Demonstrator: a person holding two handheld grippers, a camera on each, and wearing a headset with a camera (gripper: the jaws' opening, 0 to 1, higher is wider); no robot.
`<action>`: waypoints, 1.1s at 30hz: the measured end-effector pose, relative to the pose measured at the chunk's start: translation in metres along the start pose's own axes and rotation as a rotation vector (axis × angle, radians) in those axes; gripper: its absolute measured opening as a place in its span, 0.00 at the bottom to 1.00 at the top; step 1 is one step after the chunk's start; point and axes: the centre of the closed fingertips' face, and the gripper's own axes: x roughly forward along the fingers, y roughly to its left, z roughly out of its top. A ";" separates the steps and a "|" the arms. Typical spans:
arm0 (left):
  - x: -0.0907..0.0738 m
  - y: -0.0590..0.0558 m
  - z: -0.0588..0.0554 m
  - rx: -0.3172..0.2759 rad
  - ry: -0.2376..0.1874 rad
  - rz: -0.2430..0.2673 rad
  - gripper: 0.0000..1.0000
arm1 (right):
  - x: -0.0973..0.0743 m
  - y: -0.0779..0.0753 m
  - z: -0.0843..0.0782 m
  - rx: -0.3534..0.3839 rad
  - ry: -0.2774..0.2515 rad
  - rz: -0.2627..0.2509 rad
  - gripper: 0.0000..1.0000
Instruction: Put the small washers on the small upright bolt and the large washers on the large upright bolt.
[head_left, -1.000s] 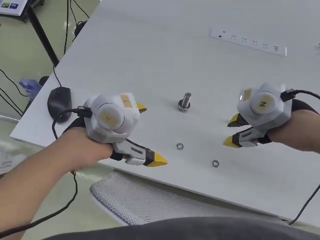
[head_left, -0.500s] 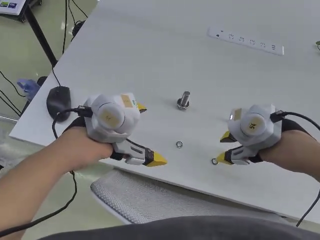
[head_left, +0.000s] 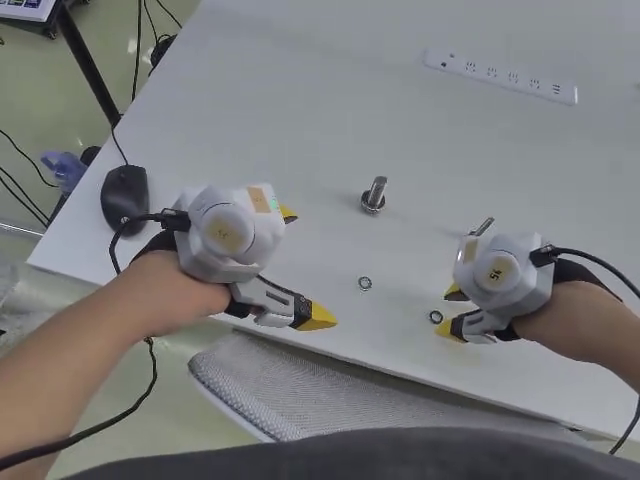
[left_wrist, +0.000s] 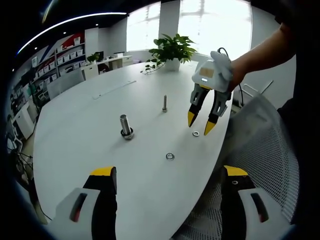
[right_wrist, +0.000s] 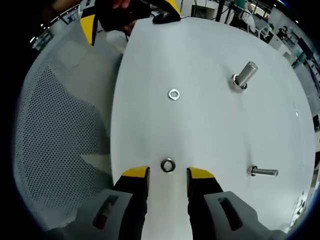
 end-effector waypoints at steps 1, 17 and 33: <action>0.000 0.000 -0.001 0.003 0.003 0.000 0.86 | 0.001 0.000 0.001 0.002 -0.007 -0.003 0.31; 0.002 -0.004 0.001 0.006 0.003 -0.001 0.85 | 0.007 0.001 0.003 -0.006 0.004 -0.021 0.26; 0.001 -0.006 0.002 -0.001 -0.011 -0.003 0.83 | 0.008 0.003 0.004 0.006 0.037 -0.035 0.14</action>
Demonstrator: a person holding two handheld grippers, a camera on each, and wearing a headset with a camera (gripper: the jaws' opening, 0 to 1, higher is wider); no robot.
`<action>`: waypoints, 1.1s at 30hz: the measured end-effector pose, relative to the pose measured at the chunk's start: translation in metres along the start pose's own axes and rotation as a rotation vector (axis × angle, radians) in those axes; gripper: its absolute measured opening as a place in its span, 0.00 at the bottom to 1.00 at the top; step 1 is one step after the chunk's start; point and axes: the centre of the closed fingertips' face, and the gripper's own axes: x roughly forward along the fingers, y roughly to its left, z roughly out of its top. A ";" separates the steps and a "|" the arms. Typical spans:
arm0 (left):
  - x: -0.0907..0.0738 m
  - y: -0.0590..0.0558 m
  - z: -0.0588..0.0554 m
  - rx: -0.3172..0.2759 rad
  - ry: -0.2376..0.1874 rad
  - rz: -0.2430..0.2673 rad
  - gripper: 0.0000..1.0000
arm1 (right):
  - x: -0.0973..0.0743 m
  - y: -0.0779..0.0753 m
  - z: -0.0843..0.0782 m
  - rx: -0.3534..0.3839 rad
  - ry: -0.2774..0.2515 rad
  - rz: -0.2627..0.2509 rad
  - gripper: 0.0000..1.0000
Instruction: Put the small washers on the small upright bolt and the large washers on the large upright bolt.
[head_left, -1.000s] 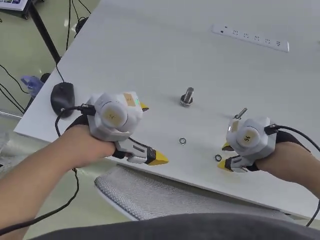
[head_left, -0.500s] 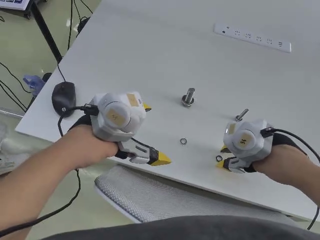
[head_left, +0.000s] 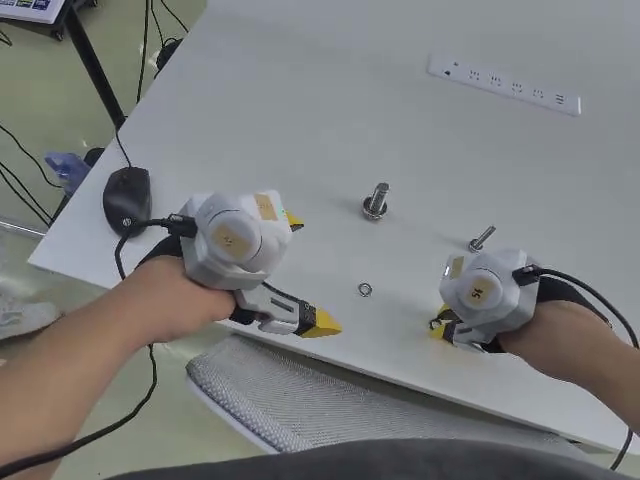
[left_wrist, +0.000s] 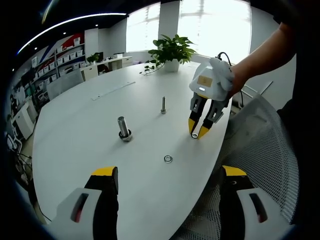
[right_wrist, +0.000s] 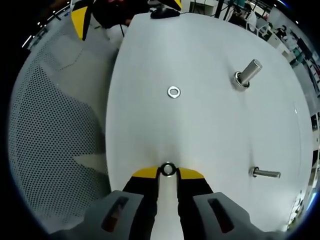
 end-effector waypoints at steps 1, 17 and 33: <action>0.000 0.000 0.000 -0.001 -0.002 0.000 0.83 | 0.000 0.000 0.000 -0.003 0.003 -0.001 0.14; 0.004 -0.003 0.001 0.000 0.007 -0.005 0.81 | -0.001 -0.001 -0.001 0.062 0.000 -0.003 0.12; 0.006 0.001 0.000 -0.002 0.006 0.006 0.84 | -0.022 -0.017 -0.018 0.120 -0.020 -0.006 0.12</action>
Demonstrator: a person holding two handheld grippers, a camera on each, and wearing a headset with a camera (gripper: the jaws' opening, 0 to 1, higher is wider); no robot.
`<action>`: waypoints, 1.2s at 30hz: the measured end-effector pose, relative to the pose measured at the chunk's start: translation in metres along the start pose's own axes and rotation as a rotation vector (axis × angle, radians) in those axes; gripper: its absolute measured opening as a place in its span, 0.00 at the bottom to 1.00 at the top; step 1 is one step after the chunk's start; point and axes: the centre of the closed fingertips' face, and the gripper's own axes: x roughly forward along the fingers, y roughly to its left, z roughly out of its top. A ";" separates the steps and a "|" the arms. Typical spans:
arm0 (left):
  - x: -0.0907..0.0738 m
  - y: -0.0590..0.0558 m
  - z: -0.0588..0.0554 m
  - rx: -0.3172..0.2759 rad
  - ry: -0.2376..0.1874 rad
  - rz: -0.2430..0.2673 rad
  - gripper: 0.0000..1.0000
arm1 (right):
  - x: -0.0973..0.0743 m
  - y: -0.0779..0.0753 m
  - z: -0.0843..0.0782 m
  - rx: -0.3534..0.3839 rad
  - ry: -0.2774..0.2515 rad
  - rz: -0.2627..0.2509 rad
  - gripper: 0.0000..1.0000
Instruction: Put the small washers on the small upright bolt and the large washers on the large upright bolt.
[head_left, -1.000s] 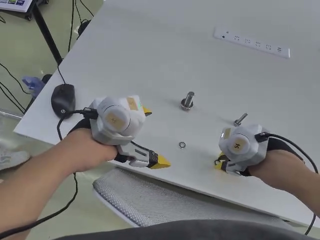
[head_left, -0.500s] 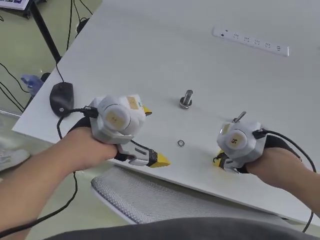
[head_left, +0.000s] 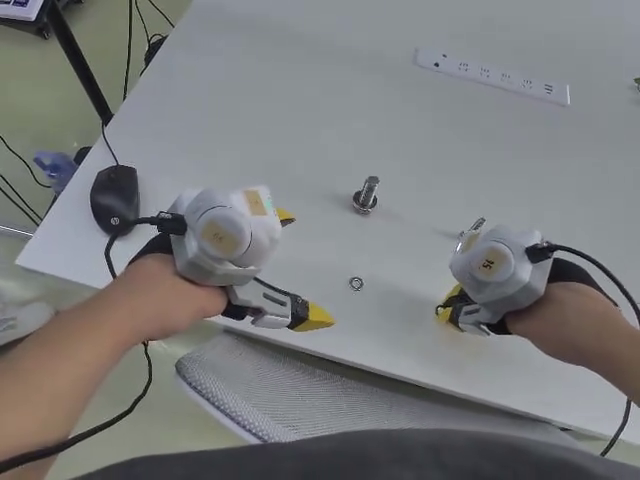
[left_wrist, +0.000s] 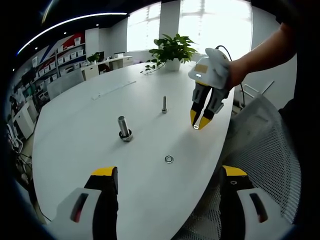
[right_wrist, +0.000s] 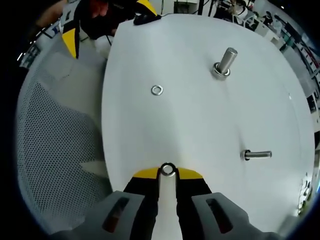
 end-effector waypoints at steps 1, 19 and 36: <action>0.001 -0.001 -0.001 0.001 0.003 -0.002 0.84 | -0.003 -0.003 -0.003 0.004 0.003 -0.003 0.12; 0.011 0.008 -0.003 0.008 0.021 0.016 0.99 | -0.045 -0.052 -0.014 0.080 -0.006 -0.052 0.12; 0.017 0.008 -0.003 0.007 0.021 0.002 0.98 | -0.063 -0.104 0.005 0.098 -0.041 -0.096 0.12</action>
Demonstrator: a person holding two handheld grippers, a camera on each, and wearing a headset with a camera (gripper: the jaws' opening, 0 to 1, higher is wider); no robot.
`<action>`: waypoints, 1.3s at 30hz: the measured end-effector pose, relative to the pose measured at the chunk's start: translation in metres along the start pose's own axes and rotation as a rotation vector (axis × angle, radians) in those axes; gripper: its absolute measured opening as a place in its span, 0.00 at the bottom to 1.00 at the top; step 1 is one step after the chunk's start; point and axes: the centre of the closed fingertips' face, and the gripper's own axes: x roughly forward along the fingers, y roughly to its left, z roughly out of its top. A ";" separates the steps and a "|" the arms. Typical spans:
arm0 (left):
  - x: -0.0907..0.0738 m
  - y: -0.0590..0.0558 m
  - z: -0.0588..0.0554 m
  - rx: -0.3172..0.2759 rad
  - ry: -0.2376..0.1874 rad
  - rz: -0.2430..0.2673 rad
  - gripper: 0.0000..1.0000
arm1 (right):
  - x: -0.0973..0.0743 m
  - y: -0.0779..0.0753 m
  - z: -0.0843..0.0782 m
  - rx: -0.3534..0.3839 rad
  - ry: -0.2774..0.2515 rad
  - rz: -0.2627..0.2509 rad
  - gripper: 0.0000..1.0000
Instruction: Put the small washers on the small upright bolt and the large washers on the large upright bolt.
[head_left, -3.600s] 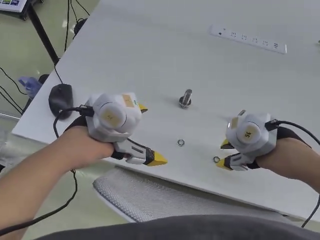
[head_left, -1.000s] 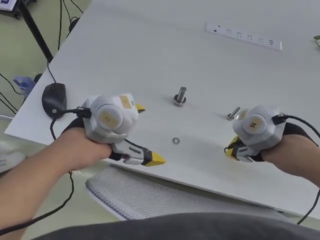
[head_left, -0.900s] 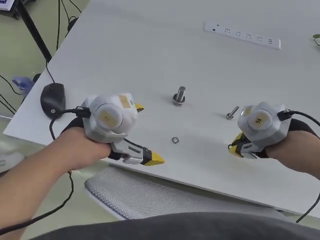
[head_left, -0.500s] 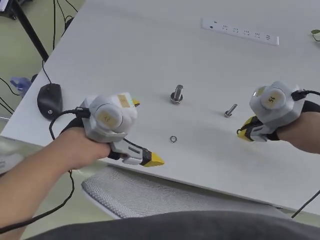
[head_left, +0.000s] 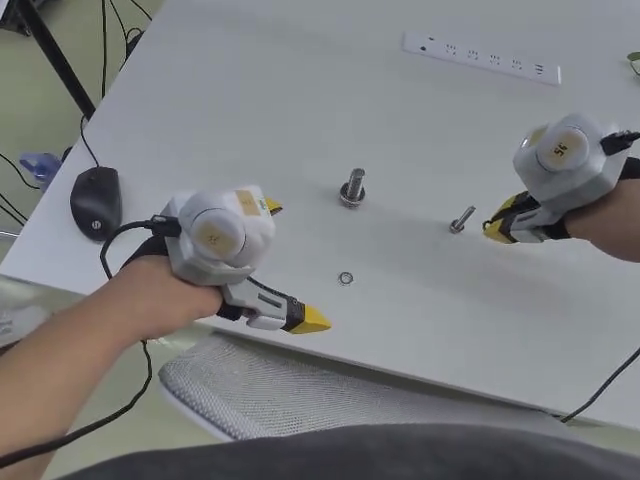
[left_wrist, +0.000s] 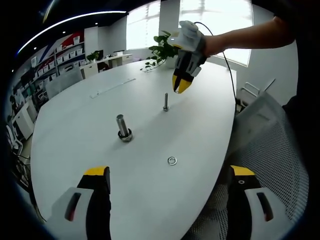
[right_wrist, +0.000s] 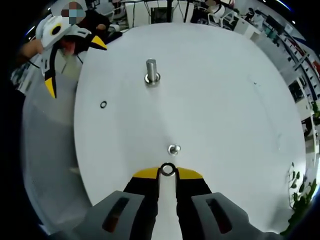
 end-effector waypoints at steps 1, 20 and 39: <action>0.000 0.001 0.000 -0.001 0.002 0.000 0.98 | 0.000 -0.003 0.002 0.000 -0.002 -0.003 0.12; -0.003 0.005 -0.001 -0.010 0.008 0.002 0.93 | 0.015 -0.010 0.017 -0.025 0.015 0.016 0.12; -0.001 0.006 -0.003 -0.024 0.007 0.000 0.91 | 0.024 -0.011 0.016 -0.053 0.038 0.031 0.12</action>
